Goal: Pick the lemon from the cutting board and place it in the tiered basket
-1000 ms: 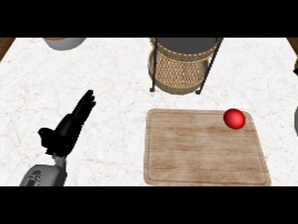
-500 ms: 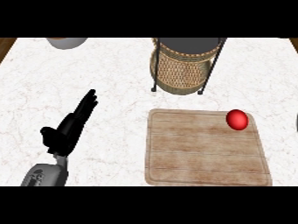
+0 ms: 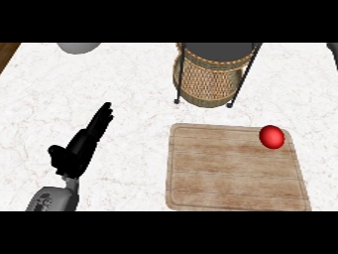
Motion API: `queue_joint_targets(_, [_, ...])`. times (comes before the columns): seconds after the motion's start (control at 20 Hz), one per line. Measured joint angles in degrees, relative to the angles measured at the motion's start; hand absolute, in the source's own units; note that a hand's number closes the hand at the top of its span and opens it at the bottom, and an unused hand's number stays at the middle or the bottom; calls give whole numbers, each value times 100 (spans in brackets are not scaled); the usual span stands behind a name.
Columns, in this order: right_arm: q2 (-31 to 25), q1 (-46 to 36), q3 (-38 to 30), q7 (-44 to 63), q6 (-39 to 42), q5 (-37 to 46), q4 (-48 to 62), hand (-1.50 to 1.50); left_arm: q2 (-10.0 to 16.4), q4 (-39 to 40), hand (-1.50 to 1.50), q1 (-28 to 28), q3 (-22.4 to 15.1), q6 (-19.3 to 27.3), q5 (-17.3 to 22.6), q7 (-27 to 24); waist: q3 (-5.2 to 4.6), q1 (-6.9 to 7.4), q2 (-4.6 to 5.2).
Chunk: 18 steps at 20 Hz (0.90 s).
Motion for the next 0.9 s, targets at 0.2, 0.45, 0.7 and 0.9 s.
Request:
queue_joint_targets(0.2, [366,-346,53,-251,-272,194,761,150,-24,-20,0,-121,30,35,-19,123,2,4,13])
queue_joint_targets(0.45, [742,-770,42,-602,-640,393,1675,150,-105,-11,0,-168,-11,83,-88,141,1,45,33])
queue_joint_targets(0.7, [1092,-1081,-149,-798,-901,343,2297,150,-81,54,0,-101,11,21,-107,2,1,59,38])
queue_joint_targets(0.9, [1244,-1285,-402,-823,-952,168,2655,150,-15,132,0,-202,126,-65,-37,-3,2,49,43])
